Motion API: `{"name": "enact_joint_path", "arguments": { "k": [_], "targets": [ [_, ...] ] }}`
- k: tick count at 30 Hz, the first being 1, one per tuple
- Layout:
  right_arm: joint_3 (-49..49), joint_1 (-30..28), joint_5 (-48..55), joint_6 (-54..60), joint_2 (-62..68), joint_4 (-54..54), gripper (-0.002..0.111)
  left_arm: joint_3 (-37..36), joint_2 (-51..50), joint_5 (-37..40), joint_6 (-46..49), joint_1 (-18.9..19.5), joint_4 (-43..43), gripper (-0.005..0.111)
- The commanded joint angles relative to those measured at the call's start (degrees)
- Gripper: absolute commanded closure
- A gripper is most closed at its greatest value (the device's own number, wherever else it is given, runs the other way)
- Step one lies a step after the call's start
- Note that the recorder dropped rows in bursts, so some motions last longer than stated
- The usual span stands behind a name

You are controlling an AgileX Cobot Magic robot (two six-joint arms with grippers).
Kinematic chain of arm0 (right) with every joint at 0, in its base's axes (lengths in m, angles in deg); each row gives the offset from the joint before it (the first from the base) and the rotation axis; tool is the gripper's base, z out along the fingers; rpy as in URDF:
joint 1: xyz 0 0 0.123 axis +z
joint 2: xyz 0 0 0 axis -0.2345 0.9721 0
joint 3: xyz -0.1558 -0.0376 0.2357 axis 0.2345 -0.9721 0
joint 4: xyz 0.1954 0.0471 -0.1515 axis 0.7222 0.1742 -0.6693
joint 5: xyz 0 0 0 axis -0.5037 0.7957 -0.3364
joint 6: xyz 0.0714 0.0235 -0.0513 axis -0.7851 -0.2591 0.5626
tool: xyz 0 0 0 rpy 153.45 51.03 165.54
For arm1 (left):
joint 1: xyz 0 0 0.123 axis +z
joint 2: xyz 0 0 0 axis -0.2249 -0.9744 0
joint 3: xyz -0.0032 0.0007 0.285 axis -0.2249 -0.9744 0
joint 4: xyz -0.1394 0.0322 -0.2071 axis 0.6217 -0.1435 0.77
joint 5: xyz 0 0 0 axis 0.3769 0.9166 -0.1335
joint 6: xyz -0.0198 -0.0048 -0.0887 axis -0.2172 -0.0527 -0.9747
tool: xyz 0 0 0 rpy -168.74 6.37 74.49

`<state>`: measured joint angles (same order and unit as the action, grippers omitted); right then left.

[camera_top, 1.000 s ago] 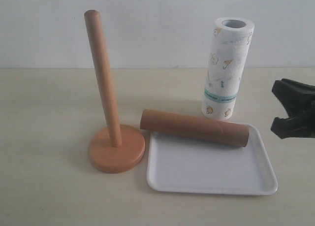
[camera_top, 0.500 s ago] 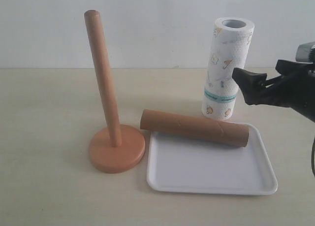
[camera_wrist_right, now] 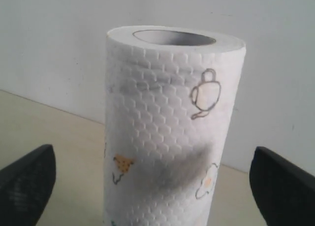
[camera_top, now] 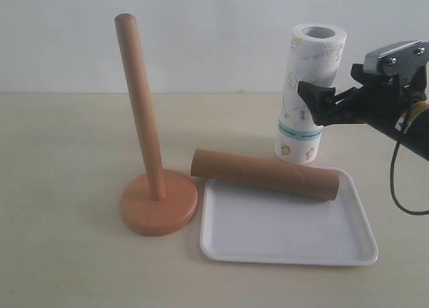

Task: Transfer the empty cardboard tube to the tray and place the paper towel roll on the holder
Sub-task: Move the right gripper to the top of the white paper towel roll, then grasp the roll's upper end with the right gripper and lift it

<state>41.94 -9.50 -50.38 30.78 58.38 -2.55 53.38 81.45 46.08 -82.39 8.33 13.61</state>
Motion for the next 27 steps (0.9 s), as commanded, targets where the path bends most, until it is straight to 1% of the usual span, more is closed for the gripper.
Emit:
{"name": "enact_joint_path", "arguments": {
  "k": [1,4,9,13,18,22,24,27],
  "targets": [
    [3.70,-0.11,-4.38,2.06,3.77,-3.34,0.003,-0.29,0.10,-0.29,0.24,0.10,0.08,0.103],
    [5.42,1.22,-6.27,4.85,5.97,-2.97,0.003,-0.29,0.10,-0.29,0.24,0.10,0.08,0.103],
    [8.62,3.30,-6.12,8.60,8.61,-2.33,0.003,-0.29,0.10,-0.40,0.24,0.10,0.08,0.103],
    [11.35,3.88,-5.77,7.77,11.32,1.22,0.003,-0.29,0.10,-0.40,0.24,0.10,0.08,0.103],
    [11.35,3.88,-6.56,8.92,11.43,6.03,0.003,-0.29,0.10,-0.40,0.24,0.10,0.08,0.103],
    [12.17,3.88,-2.81,10.27,11.43,10.68,0.003,-0.29,0.10,-0.29,0.24,0.10,0.08,0.103],
    [13.27,3.88,-2.51,10.53,11.43,12.69,0.003,-0.29,0.10,-0.29,0.24,0.10,0.08,0.103],
    [14.60,3.88,-1.87,7.43,11.43,12.03,0.003,-0.29,0.10,-0.29,0.24,0.10,0.08,0.103]
  ]
}}
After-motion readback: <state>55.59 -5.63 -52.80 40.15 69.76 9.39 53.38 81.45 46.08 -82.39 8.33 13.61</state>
